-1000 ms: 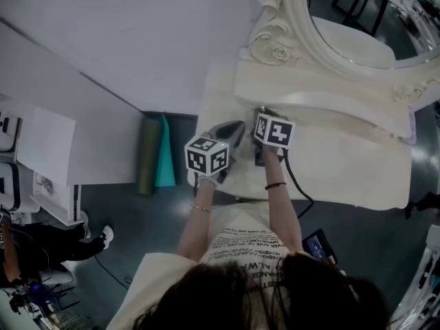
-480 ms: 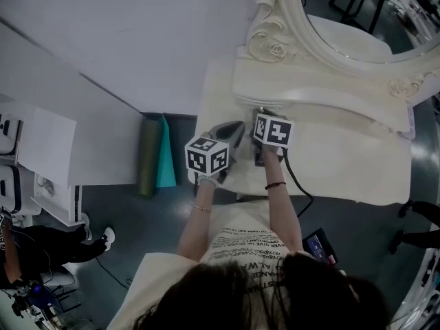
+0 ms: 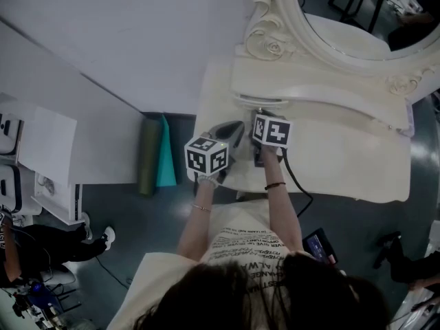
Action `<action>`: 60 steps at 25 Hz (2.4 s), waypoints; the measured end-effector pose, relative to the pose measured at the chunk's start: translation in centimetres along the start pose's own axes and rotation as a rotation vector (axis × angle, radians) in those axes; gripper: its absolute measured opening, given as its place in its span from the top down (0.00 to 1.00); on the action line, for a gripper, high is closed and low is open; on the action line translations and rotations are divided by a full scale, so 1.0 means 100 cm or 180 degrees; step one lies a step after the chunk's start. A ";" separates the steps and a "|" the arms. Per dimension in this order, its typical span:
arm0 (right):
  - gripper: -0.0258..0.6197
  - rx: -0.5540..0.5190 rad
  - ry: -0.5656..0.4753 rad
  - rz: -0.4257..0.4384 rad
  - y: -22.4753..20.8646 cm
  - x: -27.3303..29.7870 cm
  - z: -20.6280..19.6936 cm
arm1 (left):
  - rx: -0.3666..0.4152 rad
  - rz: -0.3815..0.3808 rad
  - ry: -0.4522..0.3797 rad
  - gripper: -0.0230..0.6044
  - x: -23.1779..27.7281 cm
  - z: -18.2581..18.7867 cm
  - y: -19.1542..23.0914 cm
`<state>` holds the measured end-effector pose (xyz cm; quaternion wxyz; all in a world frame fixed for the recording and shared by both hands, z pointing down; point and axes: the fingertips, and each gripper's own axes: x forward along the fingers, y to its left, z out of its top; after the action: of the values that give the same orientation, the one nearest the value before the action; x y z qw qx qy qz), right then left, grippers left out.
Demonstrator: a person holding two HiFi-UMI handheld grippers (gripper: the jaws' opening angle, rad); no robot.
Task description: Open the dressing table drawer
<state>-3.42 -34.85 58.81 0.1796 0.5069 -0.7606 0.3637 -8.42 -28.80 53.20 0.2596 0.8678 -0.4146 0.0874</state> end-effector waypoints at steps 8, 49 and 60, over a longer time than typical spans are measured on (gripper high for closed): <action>0.79 -0.0015 0.0044 0.0019 0.002 -0.005 -0.007 | -0.0014 0.0001 0.0008 0.97 -0.003 -0.004 -0.005; 0.80 -0.0009 0.0035 0.0003 0.008 -0.028 -0.032 | -0.0016 -0.0154 0.0091 0.97 -0.013 -0.025 -0.025; 0.80 -0.0018 0.0025 0.0011 0.009 -0.030 -0.033 | -0.0008 -0.0171 0.0103 0.97 -0.013 -0.028 -0.027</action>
<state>-3.23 -30.26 58.79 0.1834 0.5037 -0.7617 0.3639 -6.99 -25.04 54.02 0.2696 0.8768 -0.3870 0.0940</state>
